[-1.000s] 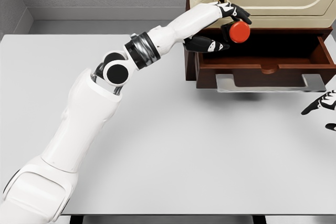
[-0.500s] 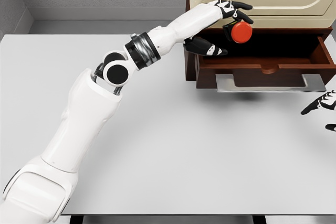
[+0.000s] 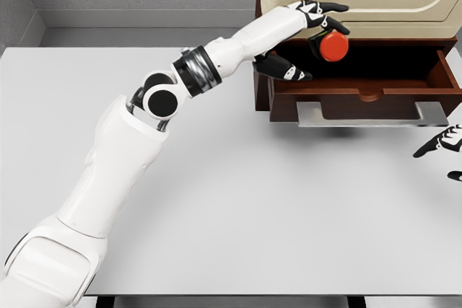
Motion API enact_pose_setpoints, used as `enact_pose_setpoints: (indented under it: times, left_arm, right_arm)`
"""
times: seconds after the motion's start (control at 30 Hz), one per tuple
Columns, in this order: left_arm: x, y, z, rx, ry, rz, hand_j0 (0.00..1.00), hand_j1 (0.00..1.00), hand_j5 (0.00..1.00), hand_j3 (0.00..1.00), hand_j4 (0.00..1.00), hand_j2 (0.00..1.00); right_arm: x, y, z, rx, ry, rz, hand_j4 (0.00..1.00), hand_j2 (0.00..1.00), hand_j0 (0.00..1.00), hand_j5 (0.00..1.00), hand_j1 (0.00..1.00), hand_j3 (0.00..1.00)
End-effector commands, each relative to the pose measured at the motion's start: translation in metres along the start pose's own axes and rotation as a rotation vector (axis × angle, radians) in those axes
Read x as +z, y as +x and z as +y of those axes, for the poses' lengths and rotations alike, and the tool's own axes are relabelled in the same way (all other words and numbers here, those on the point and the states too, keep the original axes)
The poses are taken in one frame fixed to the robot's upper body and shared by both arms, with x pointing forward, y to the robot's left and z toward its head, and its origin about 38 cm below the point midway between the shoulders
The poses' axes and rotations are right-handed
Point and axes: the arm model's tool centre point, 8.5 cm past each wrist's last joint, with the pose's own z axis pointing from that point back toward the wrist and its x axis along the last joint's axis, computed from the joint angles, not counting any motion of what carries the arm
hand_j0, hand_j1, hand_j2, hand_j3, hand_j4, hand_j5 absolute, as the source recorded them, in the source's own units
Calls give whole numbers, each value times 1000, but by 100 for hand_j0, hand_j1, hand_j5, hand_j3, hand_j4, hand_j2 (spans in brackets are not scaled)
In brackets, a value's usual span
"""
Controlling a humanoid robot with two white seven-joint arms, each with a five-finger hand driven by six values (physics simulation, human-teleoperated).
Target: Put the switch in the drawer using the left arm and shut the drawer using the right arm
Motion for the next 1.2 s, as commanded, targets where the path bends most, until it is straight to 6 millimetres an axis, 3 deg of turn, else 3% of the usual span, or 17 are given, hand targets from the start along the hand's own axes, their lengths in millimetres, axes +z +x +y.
enact_pose_setpoints:
  times: [0.0, 0.67, 0.77, 0.8, 0.87, 0.93, 1.0, 1.17]
  left_arm:
    - [0, 1, 0, 5, 2, -2, 96, 96, 96, 96, 96, 96]
    - [-2, 1, 3, 1, 3, 1, 96, 96, 96, 96, 96, 96]
    - [-4, 3, -8, 5, -24, -8, 96, 96, 96, 96, 96, 96]
    - [-7, 8, 0, -12, -13, -27, 96, 96, 96, 96, 96, 96]
    - [-3, 4, -11, 7, -27, -17, 96, 96, 96, 96, 96, 96]
    - [-9, 15, 4, -28, -9, -54, 96, 96, 96, 96, 96, 96]
    - [-7, 14, 3, -25, -7, -53, 96, 96, 96, 96, 96, 96]
    - [-10, 43, 16, -70, 28, -134, 96, 96, 96, 96, 96, 96]
  right_arm:
    - [0, 0, 0, -6, -1, -1, 72, 72, 72, 72, 72, 72]
    - [0, 0, 0, -5, -2, -1, 72, 72, 72, 72, 72, 72]
    - [0, 0, 0, -5, -2, -1, 72, 72, 72, 72, 72, 72]
    - [0, 0, -1, -4, -3, 0, 72, 72, 72, 72, 72, 72]
    - [0, 0, -1, -3, -5, 1, 72, 72, 72, 72, 72, 72]
    - [1, 0, -2, -1, -7, 2, 72, 72, 72, 72, 72, 72]
    - [1, 0, -3, 0, -9, 3, 72, 72, 72, 72, 72, 72]
    - [1, 0, -3, -1, -8, 3, 72, 72, 72, 72, 72, 72]
